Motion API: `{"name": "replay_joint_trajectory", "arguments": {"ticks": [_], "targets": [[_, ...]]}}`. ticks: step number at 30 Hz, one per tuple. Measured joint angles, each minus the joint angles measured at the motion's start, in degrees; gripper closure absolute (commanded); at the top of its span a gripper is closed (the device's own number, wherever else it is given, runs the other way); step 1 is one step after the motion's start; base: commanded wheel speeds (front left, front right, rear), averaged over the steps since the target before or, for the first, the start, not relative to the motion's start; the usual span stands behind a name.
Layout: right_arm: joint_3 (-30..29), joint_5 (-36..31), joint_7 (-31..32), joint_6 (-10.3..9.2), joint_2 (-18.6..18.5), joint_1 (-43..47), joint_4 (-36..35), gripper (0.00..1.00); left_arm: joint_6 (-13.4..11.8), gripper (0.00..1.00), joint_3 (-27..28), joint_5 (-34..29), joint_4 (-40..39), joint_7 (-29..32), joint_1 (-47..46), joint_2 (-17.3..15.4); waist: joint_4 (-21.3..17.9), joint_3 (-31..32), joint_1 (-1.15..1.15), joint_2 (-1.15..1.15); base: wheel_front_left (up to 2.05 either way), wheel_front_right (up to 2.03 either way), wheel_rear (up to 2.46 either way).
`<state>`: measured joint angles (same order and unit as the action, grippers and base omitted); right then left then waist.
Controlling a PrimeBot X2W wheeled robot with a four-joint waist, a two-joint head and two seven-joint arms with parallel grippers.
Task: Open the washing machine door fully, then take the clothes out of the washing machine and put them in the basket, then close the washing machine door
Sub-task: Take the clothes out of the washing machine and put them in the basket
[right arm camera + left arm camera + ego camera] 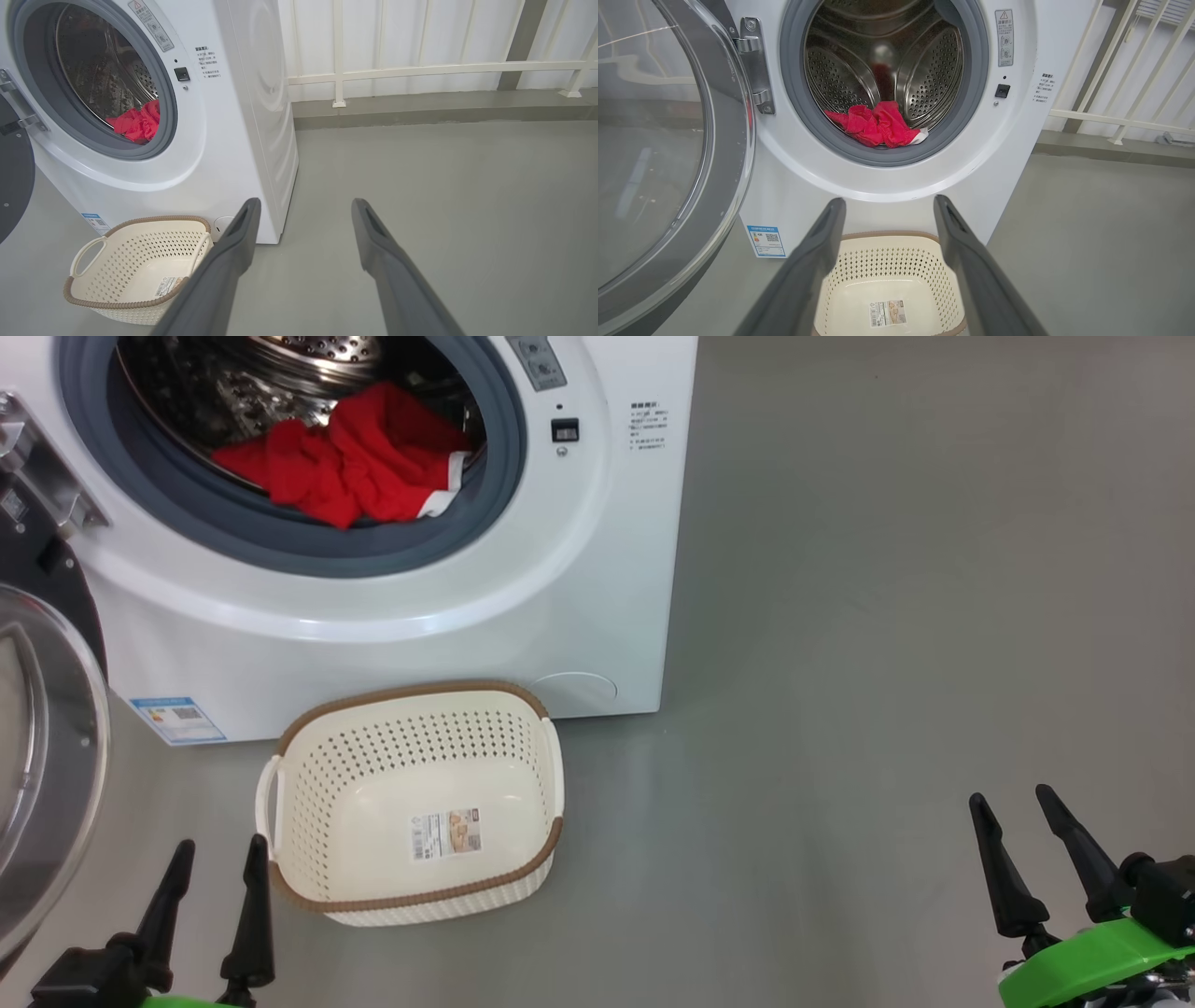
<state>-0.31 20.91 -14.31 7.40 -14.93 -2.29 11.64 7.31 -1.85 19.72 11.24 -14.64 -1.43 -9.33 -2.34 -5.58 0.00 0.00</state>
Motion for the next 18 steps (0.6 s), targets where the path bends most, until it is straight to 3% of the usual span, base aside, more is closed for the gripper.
{"name": "replay_joint_trajectory", "arguments": {"ticks": [18], "targets": [[0.4, 0.0, 0.0, 0.0, 0.0, -0.2, 0.0, 0.0, 0.0, 0.0, 0.6, -0.4, 0.4, 0.0, -0.6, 0.4, 0.3, -0.6, 0.0, 0.0, 1.1, -1.2, 0.1]]}}
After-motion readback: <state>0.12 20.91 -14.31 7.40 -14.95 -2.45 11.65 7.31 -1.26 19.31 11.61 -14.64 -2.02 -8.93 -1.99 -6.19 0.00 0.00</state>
